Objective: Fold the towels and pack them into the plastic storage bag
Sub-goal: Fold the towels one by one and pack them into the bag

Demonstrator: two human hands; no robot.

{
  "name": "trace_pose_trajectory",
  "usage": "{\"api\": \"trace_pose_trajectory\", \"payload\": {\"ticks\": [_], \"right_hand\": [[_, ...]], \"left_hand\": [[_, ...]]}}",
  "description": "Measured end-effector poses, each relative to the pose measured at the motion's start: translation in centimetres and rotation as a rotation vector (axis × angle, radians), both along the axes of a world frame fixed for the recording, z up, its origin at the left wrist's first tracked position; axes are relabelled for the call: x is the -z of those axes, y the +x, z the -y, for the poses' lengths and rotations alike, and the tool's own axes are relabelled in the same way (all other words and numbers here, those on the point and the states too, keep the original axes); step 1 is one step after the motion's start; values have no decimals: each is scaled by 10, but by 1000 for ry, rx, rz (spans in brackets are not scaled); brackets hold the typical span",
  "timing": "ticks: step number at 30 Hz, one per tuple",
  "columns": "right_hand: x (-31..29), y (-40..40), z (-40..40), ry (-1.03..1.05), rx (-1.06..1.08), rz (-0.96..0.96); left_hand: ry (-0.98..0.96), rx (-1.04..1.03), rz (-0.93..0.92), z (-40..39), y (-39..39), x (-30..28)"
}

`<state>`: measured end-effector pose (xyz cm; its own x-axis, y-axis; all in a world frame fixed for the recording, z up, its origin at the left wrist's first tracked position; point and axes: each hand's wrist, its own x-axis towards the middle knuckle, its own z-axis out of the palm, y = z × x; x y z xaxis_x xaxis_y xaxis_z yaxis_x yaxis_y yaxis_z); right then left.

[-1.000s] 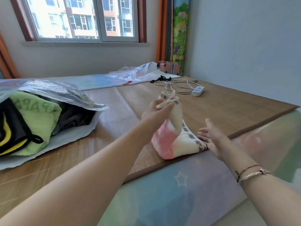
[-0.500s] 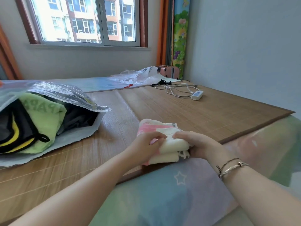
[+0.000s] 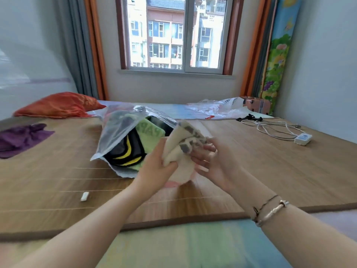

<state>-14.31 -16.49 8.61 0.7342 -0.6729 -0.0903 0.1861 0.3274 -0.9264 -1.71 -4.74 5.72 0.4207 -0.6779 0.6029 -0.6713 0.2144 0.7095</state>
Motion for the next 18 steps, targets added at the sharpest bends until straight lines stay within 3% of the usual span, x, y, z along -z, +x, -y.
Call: {"api": "trace_pose_trajectory", "payload": {"ticks": [2, 4, 6, 11, 13, 15, 18], "right_hand": [[9, 25, -6, -196, 47, -60], [23, 45, -4, -546, 174, -169], [35, 62, 11, -854, 309, -261], [41, 93, 68, -1206, 507, -639], [40, 105, 93, -1263, 501, -810], [41, 117, 116, -1344, 461, -971], [42, 129, 141, -1405, 446, -1043]], "left_hand": [[-40, 10, -193, -16, 27, -2], [-25, 25, -364, -23, 51, -1], [42, -32, -409, -21, 71, 1], [118, 92, -621, 12, 99, 4], [129, 51, -565, 36, 105, 4], [117, -129, -381, 59, 109, 9], [123, -645, 245, 83, 114, 26]]}}
